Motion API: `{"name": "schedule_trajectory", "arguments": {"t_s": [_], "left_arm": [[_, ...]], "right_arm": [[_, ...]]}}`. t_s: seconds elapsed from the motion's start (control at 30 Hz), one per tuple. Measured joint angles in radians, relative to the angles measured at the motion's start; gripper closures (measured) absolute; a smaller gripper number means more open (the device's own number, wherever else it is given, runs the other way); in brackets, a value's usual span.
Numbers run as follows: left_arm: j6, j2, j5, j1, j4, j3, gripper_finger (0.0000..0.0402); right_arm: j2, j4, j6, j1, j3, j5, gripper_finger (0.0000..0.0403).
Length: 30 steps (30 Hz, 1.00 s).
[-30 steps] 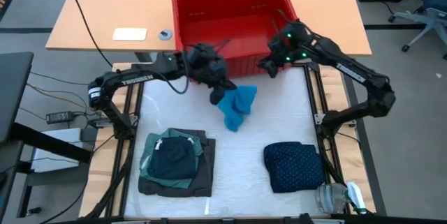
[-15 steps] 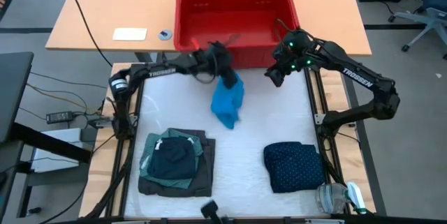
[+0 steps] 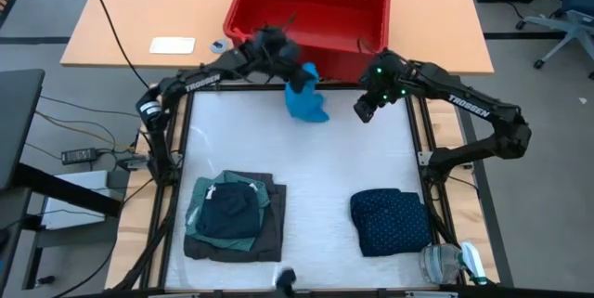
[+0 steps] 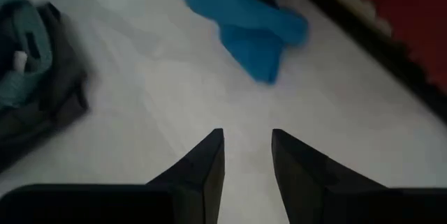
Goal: Fold laundry
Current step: Remove the light blue shorts from the red bin
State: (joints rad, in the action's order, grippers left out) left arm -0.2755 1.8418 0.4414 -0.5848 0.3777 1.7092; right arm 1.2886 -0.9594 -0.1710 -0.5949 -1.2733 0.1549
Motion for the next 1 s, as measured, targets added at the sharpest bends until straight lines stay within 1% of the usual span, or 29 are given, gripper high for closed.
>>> {"name": "schedule_trajectory", "arguments": {"t_s": [0.07, 0.1, 0.23, 0.3, 0.37, 0.43, 0.53, 0.57, 0.6, 0.67, 0.7, 0.77, 0.87, 0.9, 0.93, 1.0], "left_arm": [[-0.027, -0.03, -0.006, 0.06, -0.006, 0.0, 0.0401], [-0.049, -0.041, -0.04, 0.097, -0.012, 0.0, 0.0401], [-0.163, -0.041, -0.303, 0.256, -0.036, 0.002, 0.0401], [-0.179, -0.007, -0.38, 0.324, -0.047, 0.002, 0.0401], [-0.18, 0.023, -0.413, 0.363, -0.063, -0.001, 0.0401], [-0.183, 0.049, -0.421, 0.376, -0.179, -0.002, 0.0401], [-0.251, 0.053, -0.425, 0.369, -0.38, 0.0, 0.0401], [-0.272, 0.05, -0.426, 0.366, -0.421, 0.002, 0.0401], [-0.285, 0.04, -0.427, 0.362, -0.426, 0.002, 0.0401], [-0.287, 0.025, -0.443, 0.358, -0.375, 0.002, 0.0401], [-0.287, 0.013, -0.457, 0.358, -0.311, 0.002, 0.0401], [-0.3, 0.005, -0.499, 0.358, -0.149, 0.002, 0.0401], [-0.386, 0.008, -0.557, 0.358, 0.174, -0.003, 0.0401], [-0.409, 0.02, -0.584, 0.359, 0.249, -0.019, 0.0399], [-0.43, 0.031, -0.607, 0.363, 0.286, -0.046, 0.0396], [-0.47, 0.039, -0.619, 0.362, 0.346, -0.132, 0.0384]], "right_arm": [[-0.002, -0.004, -0.022, 0.0, 0.041, 0.002, 0.0275], [-0.005, 0.0, -0.033, 0.0, 0.061, 0.009, 0.0275], [-0.022, 0.024, -0.053, 0.006, 0.136, 0.041, 0.0276], [-0.031, 0.056, -0.072, 0.015, 0.17, 0.048, 0.0276], [-0.04, 0.081, -0.076, 0.027, 0.194, 0.049, 0.0276], [-0.045, 0.12, -0.086, 0.04, 0.214, 0.049, 0.0276], [-0.047, 0.149, -0.091, 0.058, 0.229, 0.049, 0.0276], [-0.049, 0.159, -0.093, 0.061, 0.229, 0.049, 0.0276], [-0.052, 0.158, -0.098, 0.066, 0.229, 0.049, 0.0276], [-0.058, 0.159, -0.126, 0.078, 0.229, 0.049, 0.0276], [-0.061, 0.159, -0.139, 0.084, 0.229, 0.049, 0.0276], [-0.067, 0.162, -0.165, 0.102, 0.229, 0.048, 0.0276], [-0.072, 0.162, -0.189, 0.125, 0.229, 0.044, 0.0276], [-0.072, 0.162, -0.199, 0.134, 0.229, 0.032, 0.0276], [-0.072, 0.162, -0.203, 0.141, 0.229, 0.015, 0.0276], [-0.072, 0.159, -0.21, 0.152, 0.229, -0.015, 0.0276]]}}
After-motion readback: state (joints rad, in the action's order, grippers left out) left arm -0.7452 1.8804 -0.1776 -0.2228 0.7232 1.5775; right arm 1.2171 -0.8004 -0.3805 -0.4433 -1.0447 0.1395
